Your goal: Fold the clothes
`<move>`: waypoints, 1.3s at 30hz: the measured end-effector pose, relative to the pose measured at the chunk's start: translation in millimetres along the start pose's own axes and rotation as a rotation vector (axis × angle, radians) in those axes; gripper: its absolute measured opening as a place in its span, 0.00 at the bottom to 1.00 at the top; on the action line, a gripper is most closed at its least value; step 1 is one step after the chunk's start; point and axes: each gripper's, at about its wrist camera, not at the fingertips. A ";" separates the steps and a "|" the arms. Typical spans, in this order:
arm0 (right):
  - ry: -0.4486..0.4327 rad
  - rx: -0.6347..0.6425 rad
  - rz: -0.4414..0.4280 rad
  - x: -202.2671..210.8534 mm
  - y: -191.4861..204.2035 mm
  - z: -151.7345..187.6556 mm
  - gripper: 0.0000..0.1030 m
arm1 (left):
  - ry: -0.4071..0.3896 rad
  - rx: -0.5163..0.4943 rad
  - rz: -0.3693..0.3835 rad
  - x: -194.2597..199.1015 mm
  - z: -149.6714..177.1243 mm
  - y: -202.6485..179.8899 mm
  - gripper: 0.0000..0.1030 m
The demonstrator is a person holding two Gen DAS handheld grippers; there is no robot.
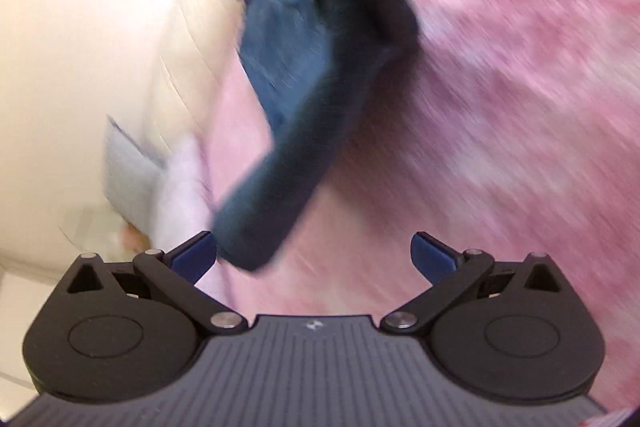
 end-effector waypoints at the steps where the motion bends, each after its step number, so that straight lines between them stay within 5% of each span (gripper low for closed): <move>1: 0.009 0.014 -0.008 9.1 -0.3 4.4 0.20 | -0.029 -0.026 -0.017 -0.2 -3.9 4.0 0.99; 5: 0.047 0.052 -0.054 28.9 2.5 22.0 0.20 | -0.169 -0.145 0.037 -3.7 -19.0 16.6 1.00; 7: 0.058 0.044 -0.064 31.9 1.0 31.9 0.20 | -0.204 -0.169 0.115 -7.4 -26.0 21.5 0.88; 9: 0.059 0.033 -0.068 35.0 -2.2 40.2 0.20 | -0.202 -0.160 0.243 -13.5 -34.6 26.0 0.33; 12: 0.049 0.023 -0.068 40.4 -2.4 50.7 0.20 | -0.179 -0.142 0.333 -13.6 -46.5 25.0 0.16; 16: 0.018 0.032 -0.044 40.6 8.0 64.0 0.23 | -0.122 -0.019 0.344 -14.0 -52.2 35.9 0.11; 20: 0.024 0.006 -0.018 34.4 29.7 66.8 0.38 | -0.093 0.039 0.347 -7.1 -58.3 43.0 0.10; 27: 0.008 -0.068 0.027 36.5 49.4 74.2 0.22 | -0.099 0.025 0.351 19.1 -58.4 36.7 0.10; 33: 0.035 0.012 -0.100 98.3 78.6 75.4 0.21 | -0.105 0.027 0.385 92.4 -62.1 15.6 0.10; 39: 0.130 0.089 -0.357 147.9 154.9 101.8 0.21 | -0.072 0.108 0.537 192.9 -54.5 -50.7 0.11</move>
Point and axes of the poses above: each gripper's, at about its wrist camera, not at the fingertips, and x roughly against the way its jaws point, y to its left, z to its underside, and after that the axes turned 12 degrees about -x, right-handed
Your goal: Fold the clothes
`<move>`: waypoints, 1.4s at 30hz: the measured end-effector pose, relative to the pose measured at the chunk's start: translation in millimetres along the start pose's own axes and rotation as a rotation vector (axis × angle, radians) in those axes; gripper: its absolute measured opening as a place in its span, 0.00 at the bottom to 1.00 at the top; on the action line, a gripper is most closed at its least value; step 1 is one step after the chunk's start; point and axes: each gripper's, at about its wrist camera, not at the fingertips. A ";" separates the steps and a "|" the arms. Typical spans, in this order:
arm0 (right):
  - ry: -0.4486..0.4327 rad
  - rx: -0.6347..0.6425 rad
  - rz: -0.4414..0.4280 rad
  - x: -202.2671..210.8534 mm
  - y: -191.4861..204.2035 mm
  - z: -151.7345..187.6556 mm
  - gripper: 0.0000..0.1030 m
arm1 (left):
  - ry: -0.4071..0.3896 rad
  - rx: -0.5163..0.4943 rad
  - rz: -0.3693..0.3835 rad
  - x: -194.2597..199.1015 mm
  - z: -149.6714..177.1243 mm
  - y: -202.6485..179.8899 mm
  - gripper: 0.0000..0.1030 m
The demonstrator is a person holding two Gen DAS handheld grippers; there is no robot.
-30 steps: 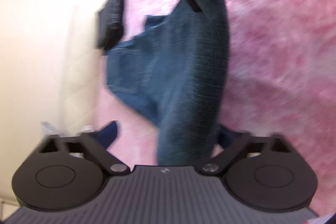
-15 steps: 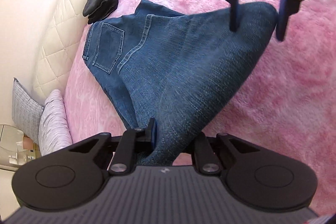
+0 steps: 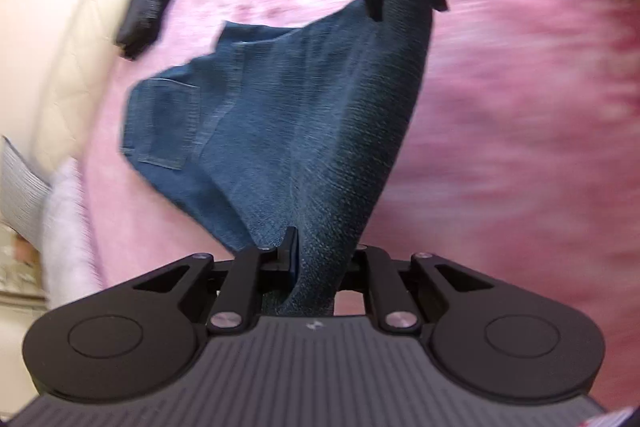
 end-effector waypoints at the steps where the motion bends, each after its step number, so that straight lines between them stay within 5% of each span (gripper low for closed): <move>1: 0.018 0.004 -0.036 -3.8 14.0 5.4 0.21 | 0.002 0.007 0.028 3.9 -6.2 -13.1 0.12; 6: 0.067 -0.020 -0.125 -18.1 58.9 23.5 0.29 | 0.000 0.118 0.148 13.9 -14.8 -35.5 0.33; 8: 0.057 -0.059 -0.140 -7.6 57.2 31.2 0.50 | -0.017 0.218 0.247 21.8 -5.0 -27.0 0.36; 12: 0.026 -0.210 -0.167 13.5 40.3 45.5 0.49 | -0.043 0.415 0.329 43.4 24.3 2.4 0.40; 15: -0.033 -0.441 -0.104 25.5 -0.1 54.2 0.50 | -0.034 0.624 0.307 42.5 41.9 51.8 0.46; 21: -0.199 -0.947 -0.008 13.7 -97.2 80.9 0.50 | -0.100 0.825 0.291 -30.1 55.2 152.7 0.54; 26: -0.264 -1.219 0.007 -20.5 -146.3 109.6 0.51 | -0.150 0.953 0.391 -118.8 53.7 199.4 0.54; 32: -0.284 -1.314 0.009 -45.2 -150.9 122.8 0.54 | -0.173 1.065 0.545 -174.5 54.2 214.8 0.57; 34: -0.303 -1.331 -0.004 -45.0 -150.5 123.0 0.57 | -0.182 1.065 0.560 -174.1 51.7 217.7 0.47; 36: -0.315 -1.355 -0.022 -44.6 -152.4 123.6 0.57 | -0.199 1.055 0.588 -173.8 49.3 217.2 0.23; 37: -0.317 -1.372 -0.033 -44.3 -154.7 124.1 0.56 | -0.203 1.054 0.597 -173.5 48.0 217.1 0.21; 39: -0.321 -1.388 -0.046 -44.6 -158.5 124.1 0.40 | -0.202 1.050 0.594 -169.1 45.1 216.6 0.12; 40: -0.315 -1.387 -0.055 -46.2 -160.3 123.6 0.22 | -0.205 1.047 0.589 -167.6 44.2 216.5 0.10; 42: -0.302 -1.390 -0.065 -48.2 -164.8 122.4 0.18 | -0.214 1.052 0.572 -162.4 42.8 216.8 0.08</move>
Point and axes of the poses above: each gripper's, at about its wrist camera, not at the fingertips, and x roughly against the way its jaws point, y to its left, z to its underside, and after that the axes turned 12 degrees about -x, right-handed
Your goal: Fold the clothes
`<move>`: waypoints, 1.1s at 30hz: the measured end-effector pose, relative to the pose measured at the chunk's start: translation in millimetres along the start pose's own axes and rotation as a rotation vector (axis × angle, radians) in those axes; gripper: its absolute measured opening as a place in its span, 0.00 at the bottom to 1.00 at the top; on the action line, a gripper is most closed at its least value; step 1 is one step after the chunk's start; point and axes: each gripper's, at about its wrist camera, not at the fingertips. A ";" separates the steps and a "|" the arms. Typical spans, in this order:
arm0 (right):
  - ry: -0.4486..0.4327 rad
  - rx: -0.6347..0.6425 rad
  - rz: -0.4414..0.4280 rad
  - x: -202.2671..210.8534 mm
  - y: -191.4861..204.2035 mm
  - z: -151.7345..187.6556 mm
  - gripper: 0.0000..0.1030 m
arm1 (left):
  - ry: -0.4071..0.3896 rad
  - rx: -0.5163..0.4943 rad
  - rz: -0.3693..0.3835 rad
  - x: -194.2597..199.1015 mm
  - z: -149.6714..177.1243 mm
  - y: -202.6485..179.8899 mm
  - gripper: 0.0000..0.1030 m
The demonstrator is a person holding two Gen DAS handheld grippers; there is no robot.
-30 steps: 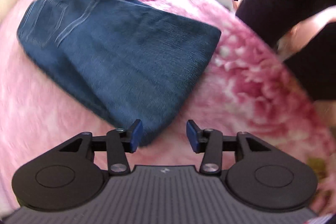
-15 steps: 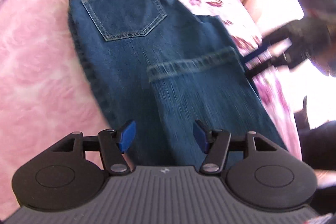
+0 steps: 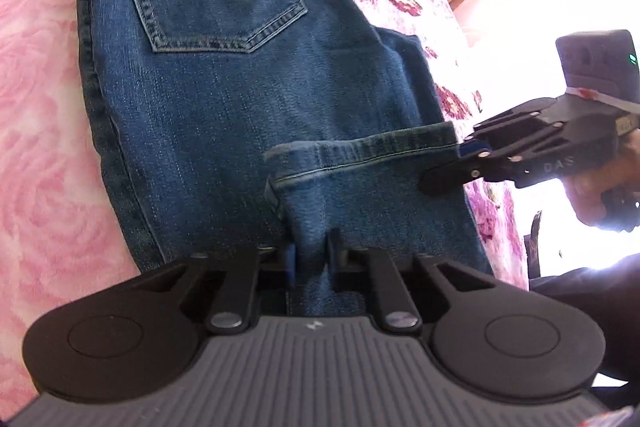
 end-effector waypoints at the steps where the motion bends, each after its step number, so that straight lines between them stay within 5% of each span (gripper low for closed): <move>1: -0.003 0.015 -0.003 4.9 3.9 -1.9 0.14 | -0.013 0.001 -0.005 3.8 -0.5 -2.3 0.08; 8: -0.069 0.145 -0.043 41.8 35.3 -23.9 0.12 | -0.146 0.040 -0.052 48.2 -14.5 5.2 0.09; 13: -0.045 0.184 0.017 4.2 25.6 -44.4 0.21 | -0.020 0.110 -0.114 0.0 -10.1 36.3 0.22; 16: -0.050 0.172 0.055 -4.7 17.3 -46.4 0.31 | -0.042 0.147 -0.126 -2.5 -2.8 44.1 0.30; 23: -0.236 0.252 0.116 21.6 34.3 -29.2 0.34 | -0.178 0.019 -0.285 40.8 -0.7 13.3 0.28; 26: -0.296 0.342 0.094 23.0 47.7 -19.4 0.33 | -0.258 -0.013 -0.251 39.4 -9.1 2.5 0.27; 30: -0.221 0.343 0.085 -9.3 35.1 -16.1 0.30 | -0.189 -0.060 -0.222 -3.1 -12.3 5.9 0.25; 33: -0.259 0.338 0.084 -1.7 34.7 -12.4 0.28 | -0.203 -0.070 -0.226 -3.9 -8.7 7.2 0.19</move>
Point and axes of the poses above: each gripper's, at about its wrist camera, not at the fingertips, and x roughly against the way its jaws point, y to its left, z to its underside, and after that the axes turned 12 degrees about -x, right-handed
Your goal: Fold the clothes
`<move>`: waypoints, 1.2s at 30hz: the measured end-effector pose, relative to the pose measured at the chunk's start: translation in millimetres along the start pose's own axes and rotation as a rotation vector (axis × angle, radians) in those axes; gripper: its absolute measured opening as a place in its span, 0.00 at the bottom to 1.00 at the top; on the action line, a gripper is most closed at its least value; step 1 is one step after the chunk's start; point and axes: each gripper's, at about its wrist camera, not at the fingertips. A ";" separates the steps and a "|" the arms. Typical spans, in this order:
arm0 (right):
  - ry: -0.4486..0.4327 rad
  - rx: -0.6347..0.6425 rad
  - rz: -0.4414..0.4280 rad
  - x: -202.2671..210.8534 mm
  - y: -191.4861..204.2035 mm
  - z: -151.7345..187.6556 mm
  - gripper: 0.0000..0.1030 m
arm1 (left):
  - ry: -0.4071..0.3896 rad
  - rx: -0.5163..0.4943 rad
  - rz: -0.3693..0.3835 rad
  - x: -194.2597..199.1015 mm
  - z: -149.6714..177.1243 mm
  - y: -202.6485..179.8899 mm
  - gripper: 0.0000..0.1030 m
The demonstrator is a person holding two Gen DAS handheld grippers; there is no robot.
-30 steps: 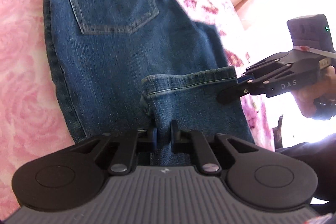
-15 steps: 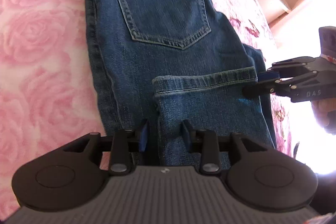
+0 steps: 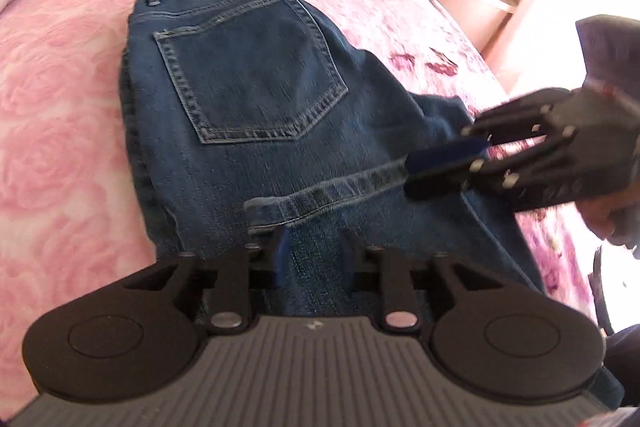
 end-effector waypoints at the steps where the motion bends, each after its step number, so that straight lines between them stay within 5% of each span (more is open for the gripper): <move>1: -0.011 -0.002 0.002 4.9 4.2 0.5 0.31 | -0.002 0.013 -0.013 8.3 0.5 -0.3 0.19; 7: 0.096 0.061 -0.112 63.0 53.1 38.4 0.32 | 0.017 0.017 -0.061 86.7 26.0 -25.7 0.25; 12: 0.264 0.165 -0.218 92.9 105.8 102.3 0.31 | 0.156 0.007 -0.035 122.8 88.8 -73.1 0.25; 17: 0.443 0.205 -0.127 63.6 107.9 163.6 0.31 | 0.240 -0.039 -0.064 99.8 129.1 -101.6 0.27; 23: 0.376 0.189 -0.130 78.2 107.6 154.9 0.31 | 0.209 -0.023 -0.114 113.3 122.8 -103.5 0.28; 26: 0.421 0.167 -0.099 64.5 98.0 162.2 0.31 | 0.229 -0.060 -0.109 109.8 129.7 -112.8 0.28; 28: 0.405 0.178 -0.095 75.0 103.7 162.2 0.33 | 0.229 -0.135 -0.137 117.4 124.5 -121.3 0.29; 31: 0.369 0.300 -0.075 94.2 120.9 166.6 0.53 | 0.233 -0.428 -0.185 130.3 129.4 -153.8 0.36; 33: 0.351 0.448 -0.046 101.6 134.5 179.0 0.55 | 0.235 -0.631 -0.217 138.9 133.3 -176.3 0.50; 36: 0.316 0.651 0.024 97.9 148.7 201.9 0.53 | 0.260 -0.835 -0.229 124.7 148.4 -200.6 0.50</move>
Point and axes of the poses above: each gripper's, at about its wrist camera, not at the fingertips, and x roughly against the way its jaws point, y to its left, z to its underside, and after that the axes turned 12 degrees about -x, right-handed
